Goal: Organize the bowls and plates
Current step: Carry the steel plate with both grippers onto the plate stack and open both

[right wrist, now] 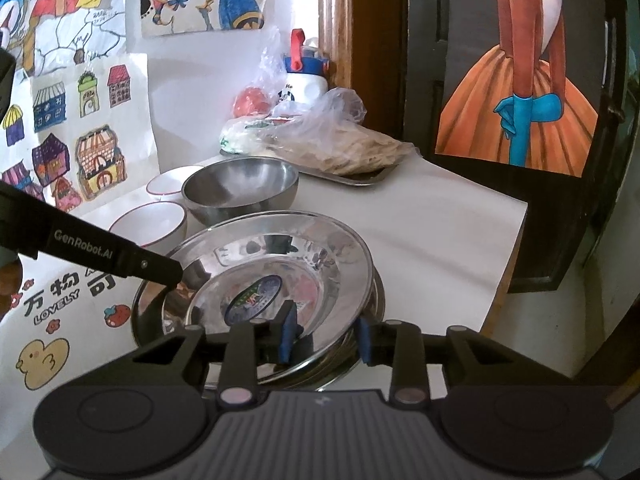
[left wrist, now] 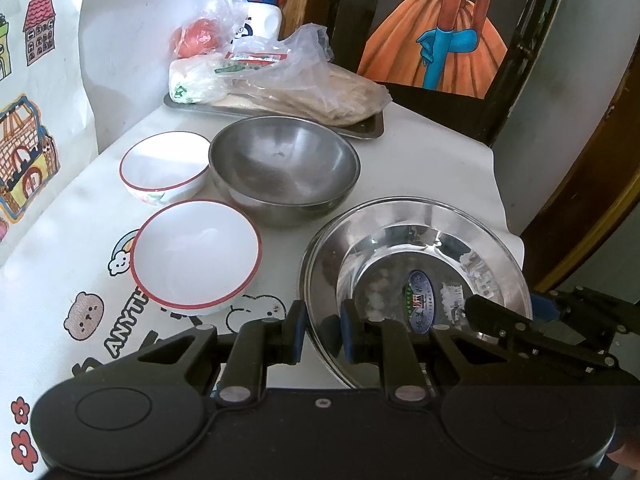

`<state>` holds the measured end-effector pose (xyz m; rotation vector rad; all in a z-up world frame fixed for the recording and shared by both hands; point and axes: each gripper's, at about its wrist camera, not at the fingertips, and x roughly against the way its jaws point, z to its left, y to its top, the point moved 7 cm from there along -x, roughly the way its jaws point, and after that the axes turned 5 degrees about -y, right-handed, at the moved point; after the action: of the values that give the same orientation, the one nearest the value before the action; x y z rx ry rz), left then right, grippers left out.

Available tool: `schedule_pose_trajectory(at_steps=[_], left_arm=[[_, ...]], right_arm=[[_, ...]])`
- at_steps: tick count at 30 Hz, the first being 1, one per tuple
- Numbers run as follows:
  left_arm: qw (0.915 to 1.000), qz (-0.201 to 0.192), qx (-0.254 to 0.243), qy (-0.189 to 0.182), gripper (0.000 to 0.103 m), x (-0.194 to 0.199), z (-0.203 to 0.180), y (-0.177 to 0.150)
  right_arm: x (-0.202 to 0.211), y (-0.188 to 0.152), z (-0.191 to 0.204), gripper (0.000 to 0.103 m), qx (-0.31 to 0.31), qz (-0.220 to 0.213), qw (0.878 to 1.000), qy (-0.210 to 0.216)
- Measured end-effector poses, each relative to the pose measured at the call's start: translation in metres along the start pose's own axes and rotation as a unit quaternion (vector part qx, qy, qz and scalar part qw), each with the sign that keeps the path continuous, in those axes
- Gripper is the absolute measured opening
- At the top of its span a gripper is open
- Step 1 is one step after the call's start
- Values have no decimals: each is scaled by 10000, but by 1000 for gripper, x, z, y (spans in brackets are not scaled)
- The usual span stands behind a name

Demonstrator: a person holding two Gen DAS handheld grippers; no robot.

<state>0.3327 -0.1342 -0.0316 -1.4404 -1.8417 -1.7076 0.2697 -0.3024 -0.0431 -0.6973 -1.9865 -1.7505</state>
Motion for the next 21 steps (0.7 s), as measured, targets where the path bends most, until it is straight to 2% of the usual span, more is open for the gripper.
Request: schedule_pose_trajectory(at_steps=[6, 13, 18, 21], left_arm=[[9999, 123, -15, 69, 20, -4, 2, -2], [9999, 81, 9, 60, 20, -4, 2, -3], [10000, 35, -8, 32, 20, -3, 2, -4], [10000, -33, -7, -6, 20, 0, 1, -5]], right_arm=[[-2, 0, 6, 41, 234, 49, 9997, -43], [-2, 1, 7, 42, 262, 33, 9996, -63], [0, 0, 11, 62, 401, -10, 9992, -51], [0, -1, 9, 65, 483, -30, 9986, -211]])
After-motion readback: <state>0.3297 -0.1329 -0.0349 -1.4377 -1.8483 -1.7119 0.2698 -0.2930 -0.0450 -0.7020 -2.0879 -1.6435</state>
